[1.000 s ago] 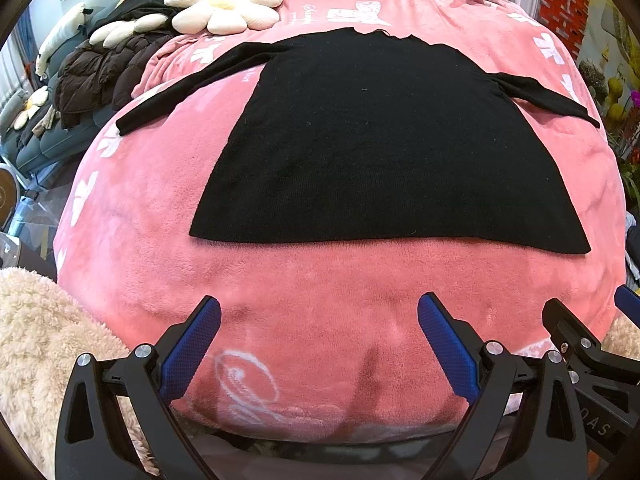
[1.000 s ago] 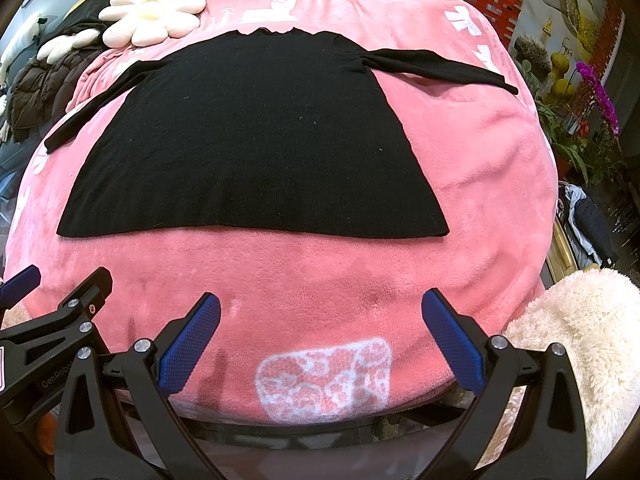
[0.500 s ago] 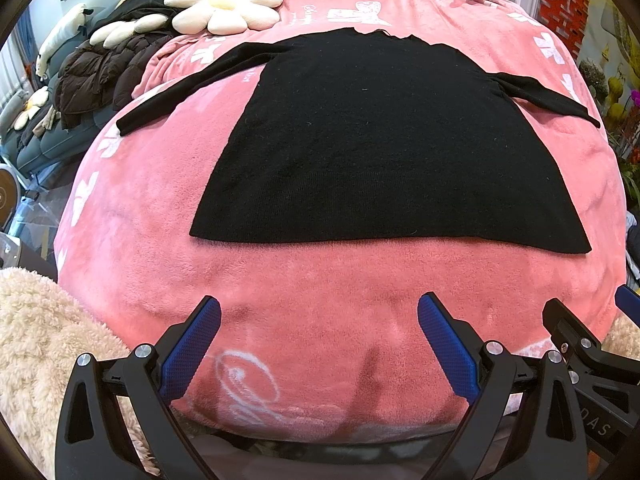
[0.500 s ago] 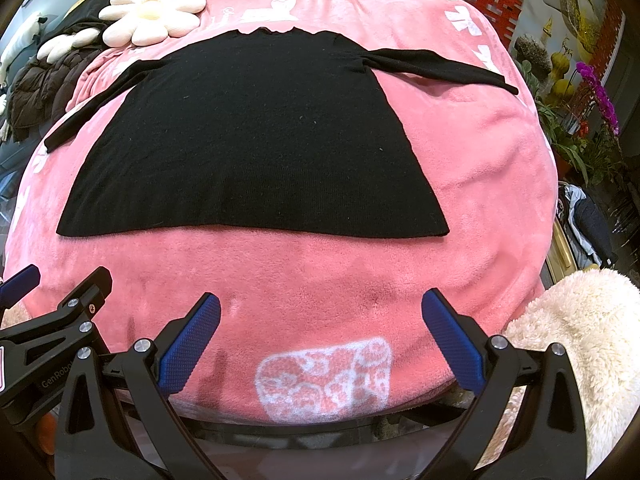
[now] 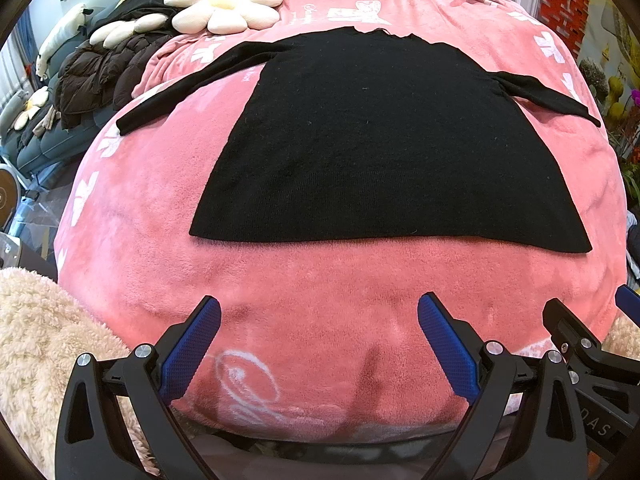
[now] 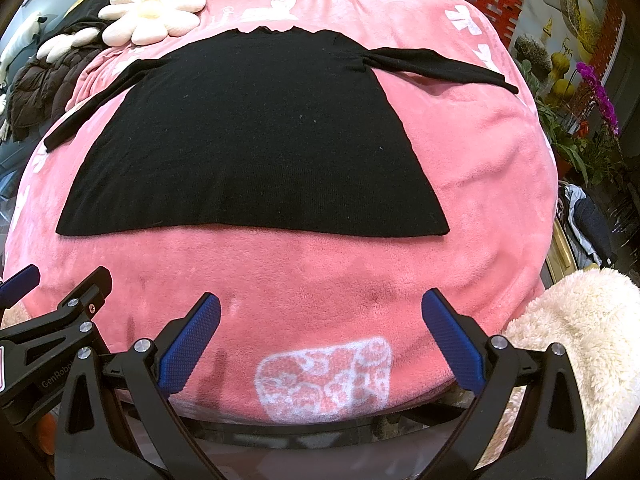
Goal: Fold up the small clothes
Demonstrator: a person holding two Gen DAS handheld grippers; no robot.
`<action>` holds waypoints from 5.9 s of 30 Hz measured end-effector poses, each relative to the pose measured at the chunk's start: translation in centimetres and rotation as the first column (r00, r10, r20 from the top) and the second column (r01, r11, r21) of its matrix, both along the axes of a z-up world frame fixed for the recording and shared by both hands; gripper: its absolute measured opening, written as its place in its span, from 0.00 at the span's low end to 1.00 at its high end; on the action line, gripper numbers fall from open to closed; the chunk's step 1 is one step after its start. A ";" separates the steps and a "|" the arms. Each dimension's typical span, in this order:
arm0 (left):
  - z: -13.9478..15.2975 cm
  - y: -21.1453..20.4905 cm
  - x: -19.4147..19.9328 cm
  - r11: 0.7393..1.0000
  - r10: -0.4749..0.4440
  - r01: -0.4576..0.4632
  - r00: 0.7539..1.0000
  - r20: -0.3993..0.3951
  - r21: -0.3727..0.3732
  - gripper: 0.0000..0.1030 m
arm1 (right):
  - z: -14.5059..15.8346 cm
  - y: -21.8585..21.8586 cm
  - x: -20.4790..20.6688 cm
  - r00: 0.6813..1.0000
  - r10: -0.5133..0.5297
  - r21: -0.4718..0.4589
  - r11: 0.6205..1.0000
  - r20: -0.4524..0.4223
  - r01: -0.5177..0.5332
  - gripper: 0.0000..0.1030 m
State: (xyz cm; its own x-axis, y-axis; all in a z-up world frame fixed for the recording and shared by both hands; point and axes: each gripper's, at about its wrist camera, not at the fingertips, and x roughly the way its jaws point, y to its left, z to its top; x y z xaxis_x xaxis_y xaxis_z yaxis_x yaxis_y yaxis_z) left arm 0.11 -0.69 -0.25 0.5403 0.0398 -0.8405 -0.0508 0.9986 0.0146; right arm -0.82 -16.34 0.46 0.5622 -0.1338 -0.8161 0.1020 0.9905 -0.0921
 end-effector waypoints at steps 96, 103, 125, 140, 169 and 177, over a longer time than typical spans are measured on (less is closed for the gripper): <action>2.0 3.8 37.9 0.840 0.070 -0.112 0.993 -0.099 -0.531 0.94 | 1.9 -11.9 32.6 0.998 0.057 0.251 0.966 0.040 -0.065 0.53; 1.4 3.9 43.3 0.804 0.046 -0.080 0.996 -0.072 -0.590 0.03 | 0.7 -11.9 36.2 0.994 0.077 0.271 0.958 0.072 -0.094 0.54; -0.8 7.8 42.6 0.890 0.086 -0.101 0.995 -0.053 -0.445 0.06 | 2.3 -13.1 42.7 0.993 0.094 0.388 0.915 0.065 -0.112 0.13; -0.5 19.2 34.1 0.704 0.307 -0.279 0.949 -0.075 -0.653 0.53 | 2.6 -8.1 32.1 0.987 0.152 0.230 0.960 0.050 -0.159 0.39; 20.2 31.0 36.4 0.825 0.363 -0.101 0.849 0.383 -0.556 0.03 | 0.7 2.5 20.6 0.979 0.189 0.298 0.942 -0.082 -0.156 0.53; 20.9 2.7 38.3 0.837 -0.135 0.294 0.928 0.348 -0.461 0.11 | 2.0 -1.9 19.7 0.992 0.120 0.290 0.952 -0.044 -0.103 0.53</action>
State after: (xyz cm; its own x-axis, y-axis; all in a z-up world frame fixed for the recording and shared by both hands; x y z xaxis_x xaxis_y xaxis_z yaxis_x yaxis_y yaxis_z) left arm 38.46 2.04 20.66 0.7055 -0.4850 -0.5168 0.2434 0.8506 -0.4660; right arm 18.91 -18.22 2.46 0.5091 0.1712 -0.8435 -0.0075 0.9809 0.1945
